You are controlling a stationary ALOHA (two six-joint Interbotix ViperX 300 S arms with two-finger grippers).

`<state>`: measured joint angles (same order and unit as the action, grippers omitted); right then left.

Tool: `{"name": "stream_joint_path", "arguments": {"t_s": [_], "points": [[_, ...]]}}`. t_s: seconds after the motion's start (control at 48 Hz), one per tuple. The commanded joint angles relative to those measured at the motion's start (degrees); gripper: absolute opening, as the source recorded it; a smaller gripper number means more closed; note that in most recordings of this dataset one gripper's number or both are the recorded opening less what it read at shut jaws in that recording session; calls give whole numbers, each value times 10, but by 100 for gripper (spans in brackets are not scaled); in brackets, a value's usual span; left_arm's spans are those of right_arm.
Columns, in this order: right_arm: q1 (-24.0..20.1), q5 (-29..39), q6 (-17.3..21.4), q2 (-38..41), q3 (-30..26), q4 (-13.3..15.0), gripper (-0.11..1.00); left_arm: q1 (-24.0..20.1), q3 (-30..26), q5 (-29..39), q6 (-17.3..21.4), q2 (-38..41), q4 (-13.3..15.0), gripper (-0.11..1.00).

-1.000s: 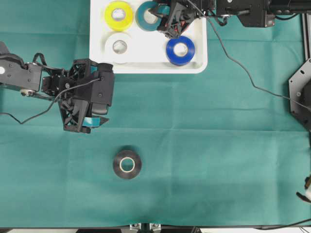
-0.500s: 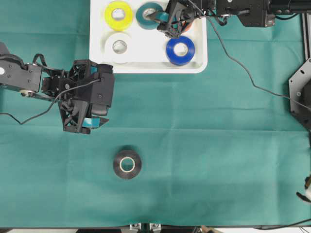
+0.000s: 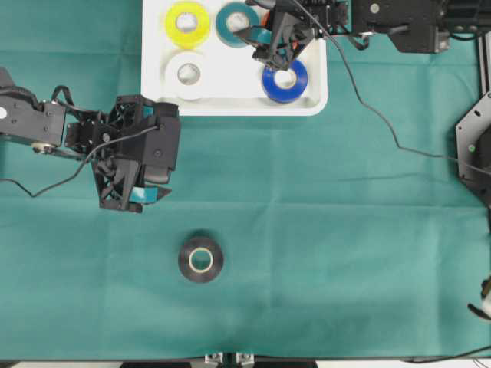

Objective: Put the tape alternately from left to right into the white case.
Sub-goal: 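Release the teal roll and pull the right gripper back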

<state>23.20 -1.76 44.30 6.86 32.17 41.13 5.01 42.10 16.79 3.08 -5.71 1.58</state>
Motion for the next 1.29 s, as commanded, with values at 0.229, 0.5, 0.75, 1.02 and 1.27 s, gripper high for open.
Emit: {"name": "stream_joint_path", "arguments": {"t_s": [0.229, 0.5, 0.75, 1.02, 1.27], "points": [[-62, -12, 2, -82, 40, 1, 76, 3, -16, -3, -1, -7, 1, 71], [-121, -20, 2, -118, 70, 0, 75, 3, -17, -3, 0, -7, 0, 71], [-171, -22, 2, -125, 83, 1, 75, 3, -18, -3, -1, -7, 1, 71], [-228, -22, 3, -129, 98, -1, 75, 4, -16, -3, -1, -7, 1, 71], [-267, -20, 6, -141, 114, -2, 75, 7, -17, -3, -1, -7, 1, 71]]}}
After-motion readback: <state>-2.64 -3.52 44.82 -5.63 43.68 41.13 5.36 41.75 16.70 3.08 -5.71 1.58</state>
